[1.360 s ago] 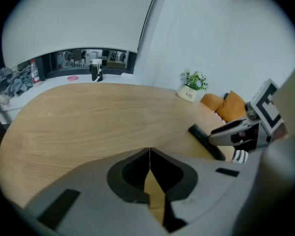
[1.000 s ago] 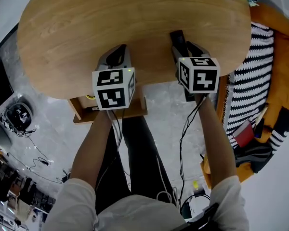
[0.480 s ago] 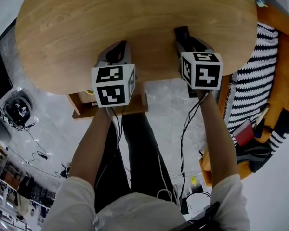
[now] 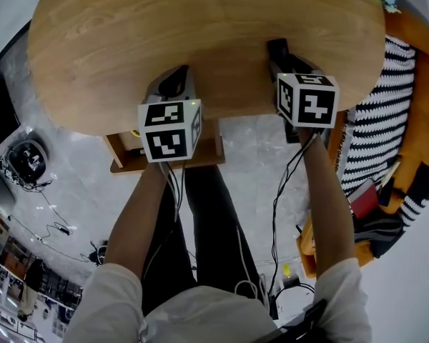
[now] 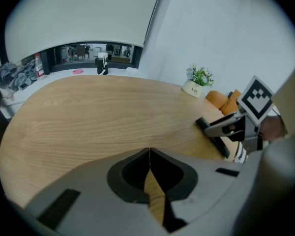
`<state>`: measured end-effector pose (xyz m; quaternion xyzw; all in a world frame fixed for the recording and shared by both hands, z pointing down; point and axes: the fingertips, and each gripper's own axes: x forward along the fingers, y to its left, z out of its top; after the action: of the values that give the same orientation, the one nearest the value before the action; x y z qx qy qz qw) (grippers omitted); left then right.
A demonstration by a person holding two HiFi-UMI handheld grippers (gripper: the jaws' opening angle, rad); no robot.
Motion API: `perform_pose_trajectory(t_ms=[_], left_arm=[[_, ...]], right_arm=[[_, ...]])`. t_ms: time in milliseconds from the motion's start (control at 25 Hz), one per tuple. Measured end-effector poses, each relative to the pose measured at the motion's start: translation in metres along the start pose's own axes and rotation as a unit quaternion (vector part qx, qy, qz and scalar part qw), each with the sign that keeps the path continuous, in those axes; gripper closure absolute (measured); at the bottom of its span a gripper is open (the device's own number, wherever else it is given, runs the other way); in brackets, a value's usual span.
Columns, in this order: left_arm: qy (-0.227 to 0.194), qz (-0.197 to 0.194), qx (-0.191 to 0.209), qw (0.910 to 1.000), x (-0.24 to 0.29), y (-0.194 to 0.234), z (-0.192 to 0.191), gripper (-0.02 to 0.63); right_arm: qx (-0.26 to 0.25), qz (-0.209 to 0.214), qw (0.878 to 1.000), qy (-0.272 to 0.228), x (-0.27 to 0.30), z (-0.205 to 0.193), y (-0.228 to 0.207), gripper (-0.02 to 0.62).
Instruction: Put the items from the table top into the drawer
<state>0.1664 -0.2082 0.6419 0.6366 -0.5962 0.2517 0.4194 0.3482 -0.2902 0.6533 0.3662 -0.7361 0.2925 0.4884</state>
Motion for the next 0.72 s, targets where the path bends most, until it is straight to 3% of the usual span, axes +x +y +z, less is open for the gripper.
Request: perform_pose_trajectory(t_ms=[360,720], left_arm=[[-0.009,0.007,-0.021,0.9997,-0.021,0.027,-0.016,0.597],[-0.023,0.030,-0.048,0.9981,-0.080,0.091,-0.053,0.597]], right_arm=[[-0.047,0.009,0.999,-0.003,-0.008,0.006,0.046,0.426],[-0.091,0.028,0.995,-0.003,-0.019,-0.001,0.138,0.426]])
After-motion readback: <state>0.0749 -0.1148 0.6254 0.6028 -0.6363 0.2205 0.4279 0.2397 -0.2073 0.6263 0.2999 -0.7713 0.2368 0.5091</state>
